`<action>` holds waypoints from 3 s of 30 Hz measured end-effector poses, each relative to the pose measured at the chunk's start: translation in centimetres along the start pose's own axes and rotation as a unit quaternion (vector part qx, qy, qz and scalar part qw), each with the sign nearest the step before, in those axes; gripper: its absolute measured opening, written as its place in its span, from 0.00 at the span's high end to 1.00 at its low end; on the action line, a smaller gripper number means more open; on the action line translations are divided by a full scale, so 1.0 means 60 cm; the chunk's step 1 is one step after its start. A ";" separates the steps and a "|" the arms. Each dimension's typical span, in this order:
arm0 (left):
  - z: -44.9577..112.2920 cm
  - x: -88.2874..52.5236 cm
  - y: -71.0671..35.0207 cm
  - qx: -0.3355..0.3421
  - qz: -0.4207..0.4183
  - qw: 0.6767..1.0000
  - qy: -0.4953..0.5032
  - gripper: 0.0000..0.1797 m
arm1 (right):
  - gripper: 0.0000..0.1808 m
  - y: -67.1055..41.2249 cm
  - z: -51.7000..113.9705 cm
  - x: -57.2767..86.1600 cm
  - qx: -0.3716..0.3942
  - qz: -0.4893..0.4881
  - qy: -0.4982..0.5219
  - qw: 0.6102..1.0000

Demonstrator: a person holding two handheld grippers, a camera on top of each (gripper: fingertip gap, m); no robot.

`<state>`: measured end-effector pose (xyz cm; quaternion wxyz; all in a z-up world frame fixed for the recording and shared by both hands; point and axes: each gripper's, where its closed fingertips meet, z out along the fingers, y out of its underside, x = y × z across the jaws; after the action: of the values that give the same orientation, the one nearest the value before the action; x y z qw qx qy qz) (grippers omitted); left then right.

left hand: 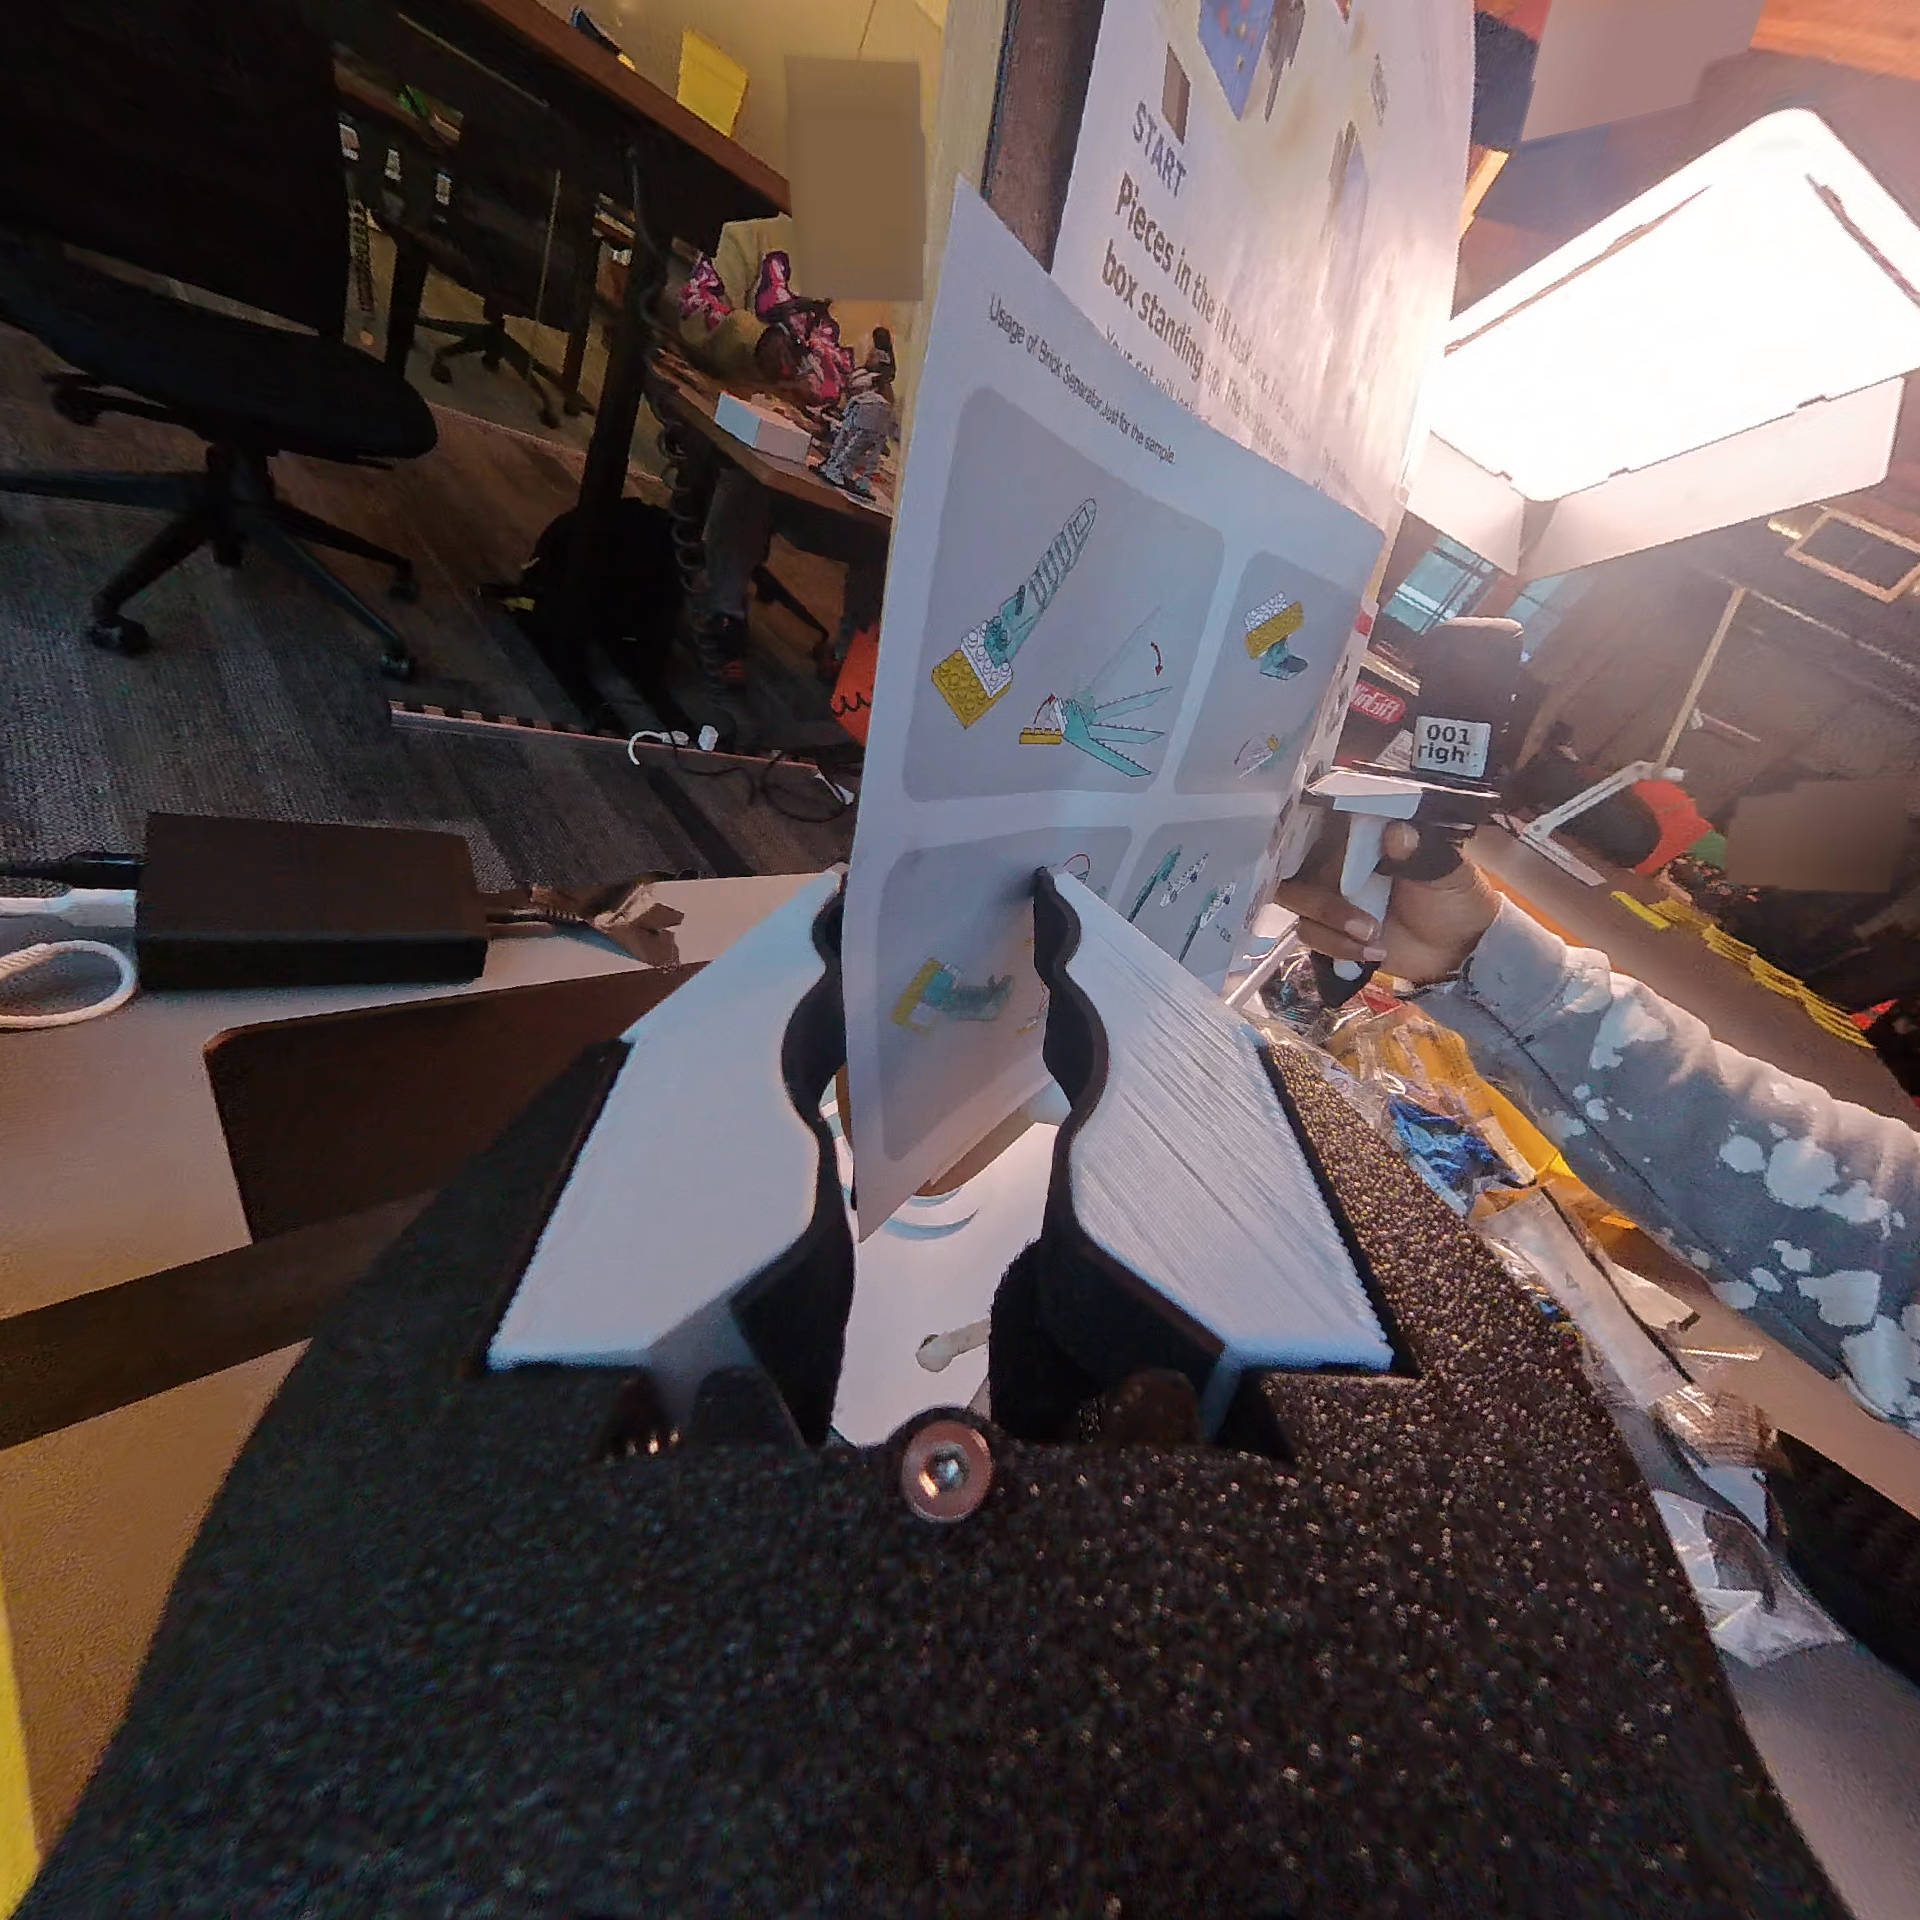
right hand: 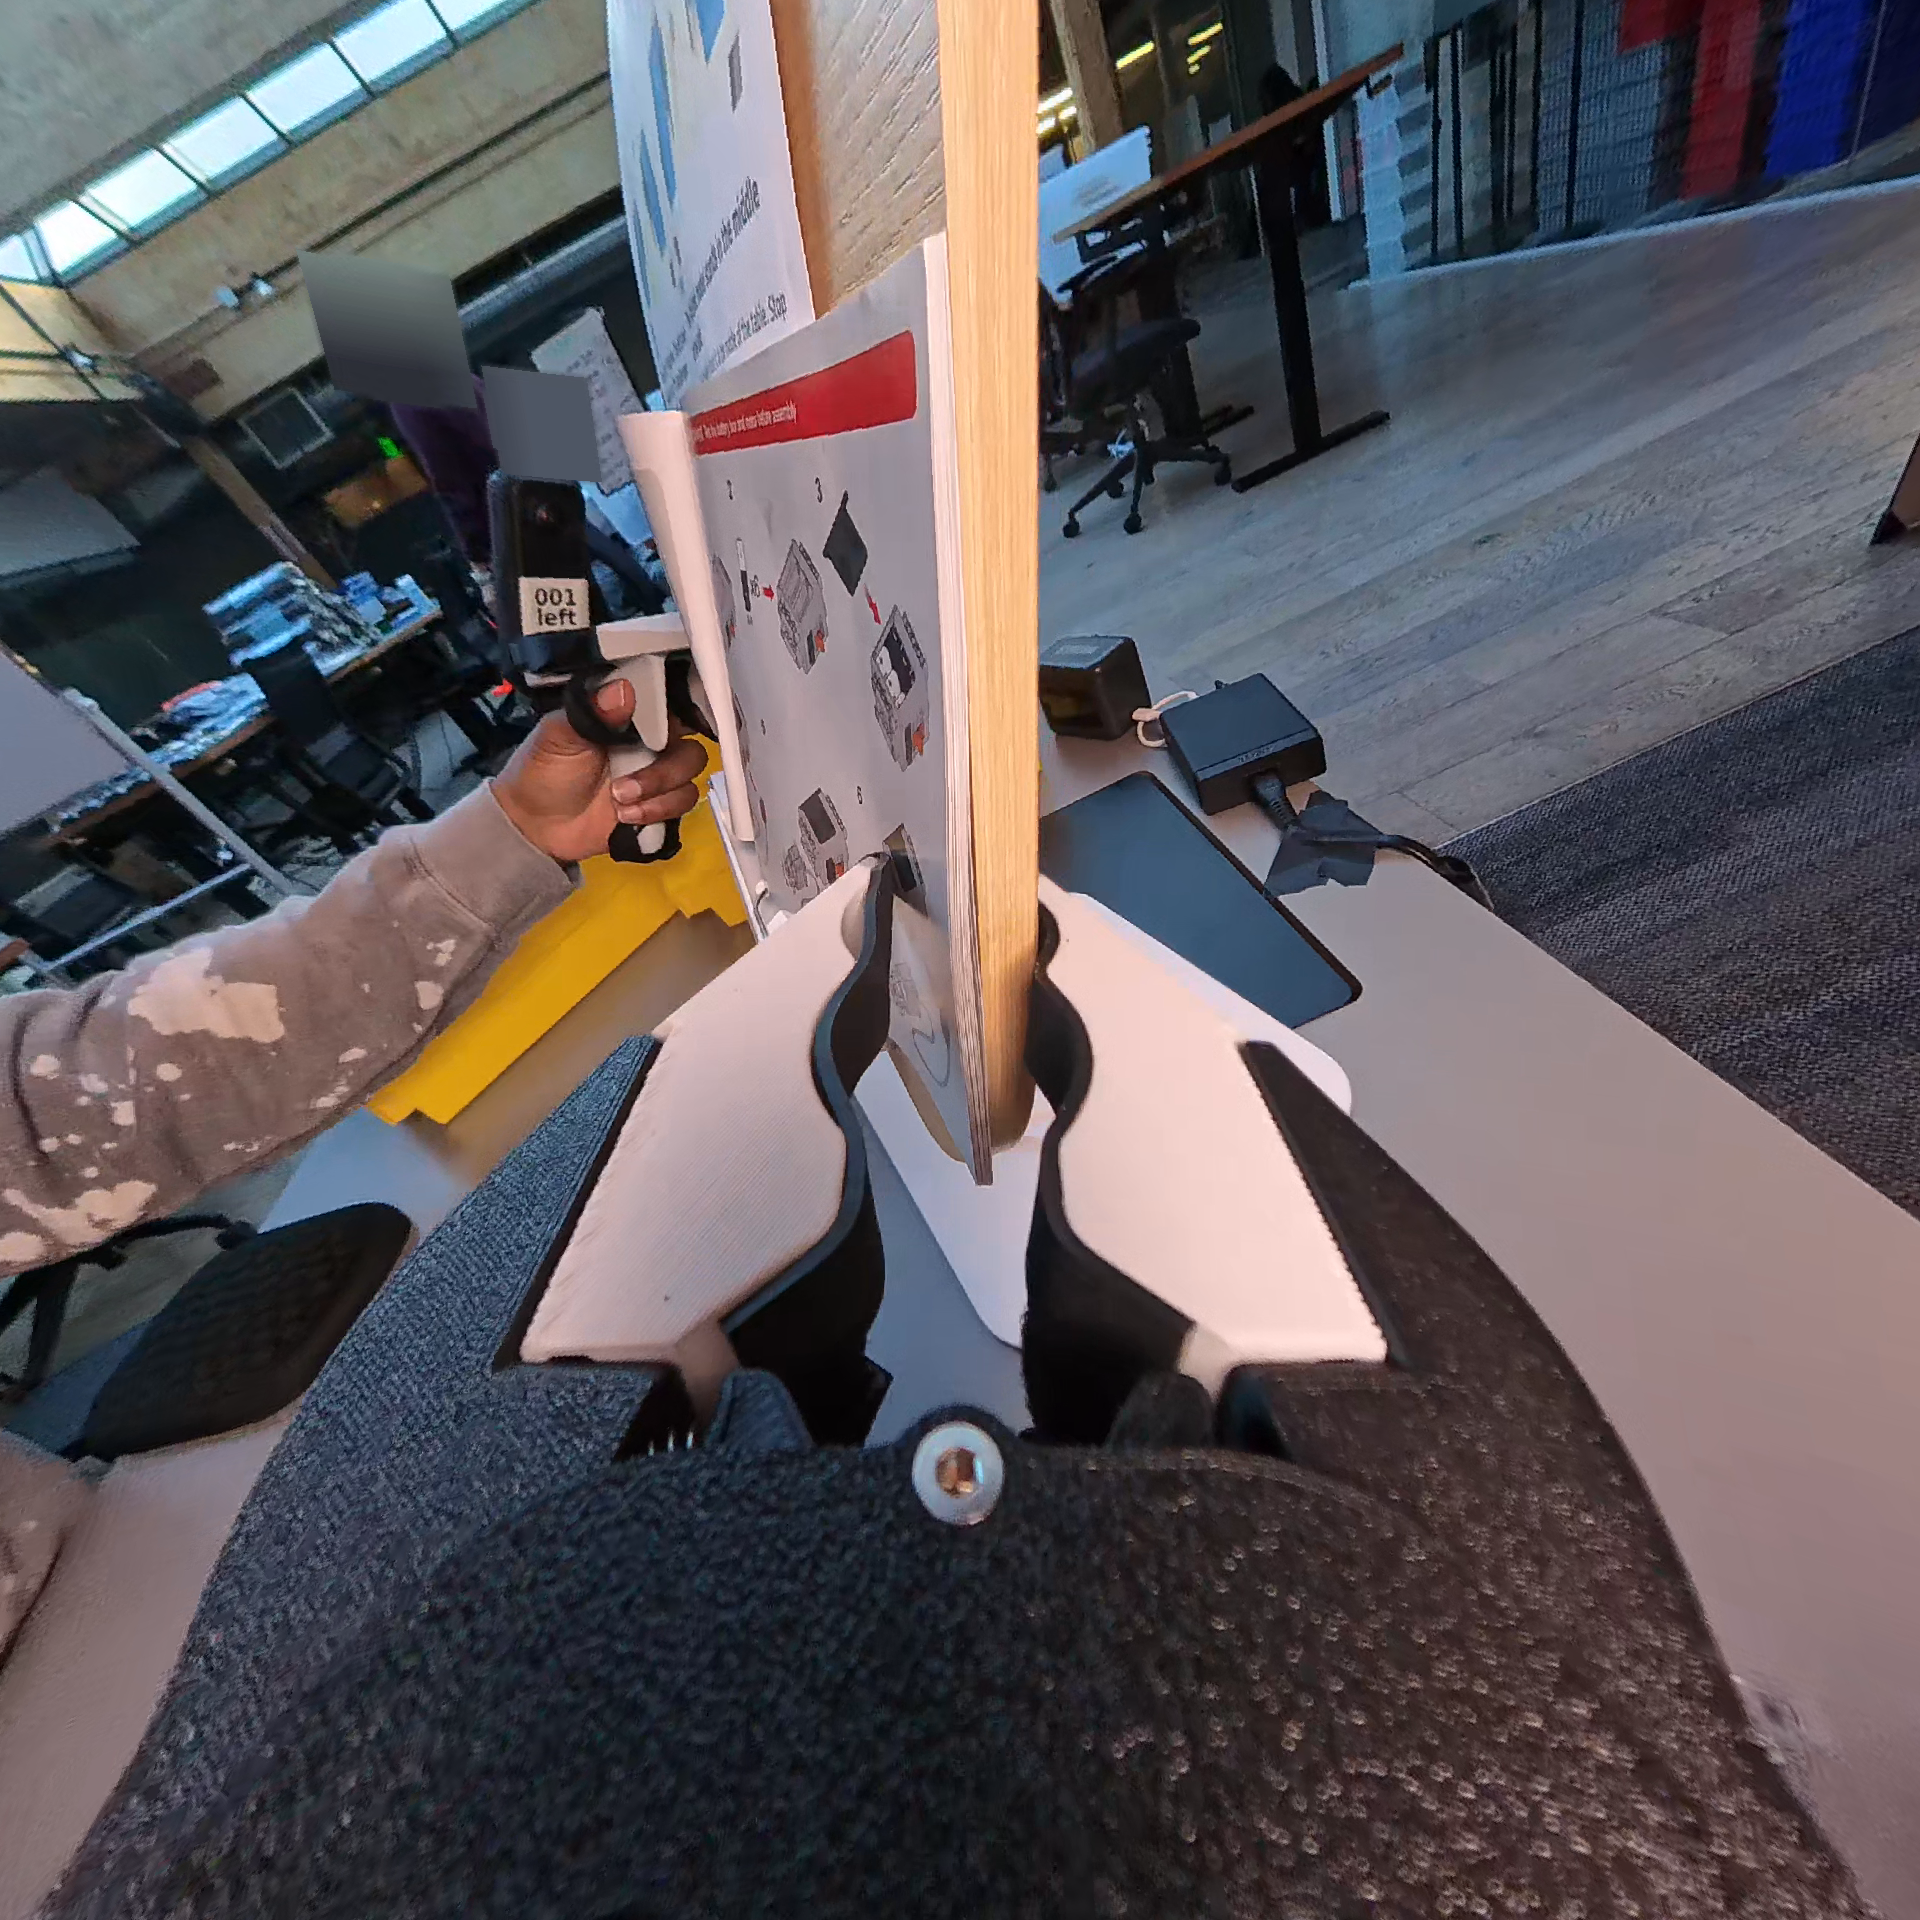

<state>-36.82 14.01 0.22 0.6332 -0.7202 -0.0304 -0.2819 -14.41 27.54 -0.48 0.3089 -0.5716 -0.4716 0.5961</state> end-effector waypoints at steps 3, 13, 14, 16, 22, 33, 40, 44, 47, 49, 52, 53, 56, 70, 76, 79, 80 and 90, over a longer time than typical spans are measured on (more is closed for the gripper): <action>0.012 0.021 0.010 -0.011 -0.010 1.000 0.018 0.84 | 0.88 0.006 -0.029 -0.006 0.000 0.009 0.010 1.000; 0.027 0.111 0.055 -0.050 -0.009 0.996 0.070 0.85 | 0.89 0.048 -0.131 -0.076 -0.002 0.016 0.046 0.999; 0.026 0.120 0.059 -0.053 -0.009 0.996 0.075 0.85 | 0.89 0.052 -0.139 -0.084 -0.001 0.017 0.048 0.999; 0.022 0.136 0.067 -0.058 -0.004 0.995 0.081 0.85 | 0.89 0.061 -0.153 -0.098 0.000 0.019 0.051 0.999; -0.003 0.179 0.090 -0.048 0.002 0.994 0.093 0.86 | 0.88 0.075 -0.175 -0.128 0.007 0.020 0.038 0.999; -0.009 0.183 0.092 0.017 0.043 0.998 0.049 0.82 | 0.74 0.064 -0.190 -0.112 0.045 -0.025 0.106 0.993; -0.026 0.175 0.089 0.026 0.131 0.988 -0.074 0.78 | 0.73 -0.019 -0.267 -0.181 0.098 -0.262 0.364 0.888; -0.036 0.170 0.086 0.034 0.150 0.978 -0.142 0.76 | 0.81 0.044 -0.150 -0.239 -0.036 -0.315 0.312 0.895; -0.045 0.171 0.084 0.035 0.157 0.969 -0.187 0.75 | 0.79 0.072 -0.118 -0.185 -0.060 -0.323 0.382 0.864; -0.055 0.176 0.078 0.032 0.177 0.960 -0.215 0.75 | 0.80 0.067 -0.113 -0.173 -0.038 -0.342 0.412 0.844; -0.082 0.198 0.051 0.047 0.214 0.942 -0.253 0.75 | 0.75 0.068 -0.105 -0.177 -0.026 -0.352 0.430 0.831; -0.095 0.213 0.034 0.065 0.216 0.939 -0.258 0.75 | 0.74 0.070 -0.104 -0.177 -0.028 -0.357 0.437 0.825; -0.140 0.306 -0.032 0.158 0.229 0.932 -0.232 0.81 | 0.74 0.071 -0.105 -0.178 -0.030 -0.363 0.445 0.818; -0.060 0.550 0.013 0.124 0.279 0.951 -0.041 0.94 | 0.64 0.064 -0.079 -0.221 -0.004 -0.345 0.416 0.842; -0.112 0.660 0.006 0.151 0.344 0.927 0.000 0.95 | 0.47 0.065 -0.038 -0.209 -0.006 -0.358 0.441 0.823; -0.078 0.717 0.072 0.084 0.298 0.945 0.104 0.94 | 0.37 0.060 -0.028 -0.206 -0.009 -0.370 0.464 0.804; -0.061 0.717 0.092 0.062 0.283 0.950 0.113 0.94 | 0.32 0.056 -0.027 -0.206 -0.010 -0.374 0.472 0.799; 0.039 0.536 0.104 0.008 0.119 0.984 0.129 0.54 | 0.30 0.067 -0.031 -0.183 -0.043 -0.381 0.483 0.787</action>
<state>-6.47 4.89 8.83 0.6668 -0.6710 0.1349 -0.2949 -10.20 16.50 0.33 0.6736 -0.5717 -0.4651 0.0556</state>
